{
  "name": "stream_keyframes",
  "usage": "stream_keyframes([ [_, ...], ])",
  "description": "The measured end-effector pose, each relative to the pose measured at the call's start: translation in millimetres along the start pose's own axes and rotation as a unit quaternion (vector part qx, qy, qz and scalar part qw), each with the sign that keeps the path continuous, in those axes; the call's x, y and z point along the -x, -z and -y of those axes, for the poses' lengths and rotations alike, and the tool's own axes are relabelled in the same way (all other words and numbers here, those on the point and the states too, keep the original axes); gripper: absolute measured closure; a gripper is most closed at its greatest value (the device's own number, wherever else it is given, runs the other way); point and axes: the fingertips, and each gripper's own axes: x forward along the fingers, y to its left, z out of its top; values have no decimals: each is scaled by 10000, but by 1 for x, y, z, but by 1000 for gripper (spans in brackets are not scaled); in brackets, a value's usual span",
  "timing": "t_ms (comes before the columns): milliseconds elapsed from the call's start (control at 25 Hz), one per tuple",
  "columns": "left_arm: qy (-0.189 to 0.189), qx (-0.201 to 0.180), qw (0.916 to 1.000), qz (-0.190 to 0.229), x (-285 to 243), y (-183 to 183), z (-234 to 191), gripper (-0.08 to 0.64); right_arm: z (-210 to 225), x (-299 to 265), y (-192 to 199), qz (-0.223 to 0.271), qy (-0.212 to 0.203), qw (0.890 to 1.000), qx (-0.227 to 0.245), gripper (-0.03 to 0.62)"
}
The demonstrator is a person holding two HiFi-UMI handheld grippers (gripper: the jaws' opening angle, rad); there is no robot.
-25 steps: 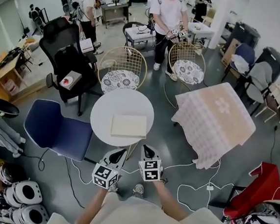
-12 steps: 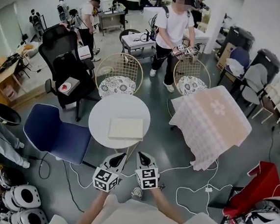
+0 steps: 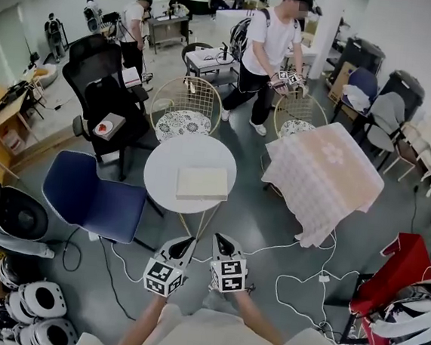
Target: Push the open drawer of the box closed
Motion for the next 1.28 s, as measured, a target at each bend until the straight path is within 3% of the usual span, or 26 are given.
stream_keyframes([
  [560,108,-11,9999,-5,98,45,61,548,-72,100,54,-79,159,9998,108,577],
  [1280,-42,57,9999,123,140,57,82,548,-103,134,58,-16,119,9995,276,577],
])
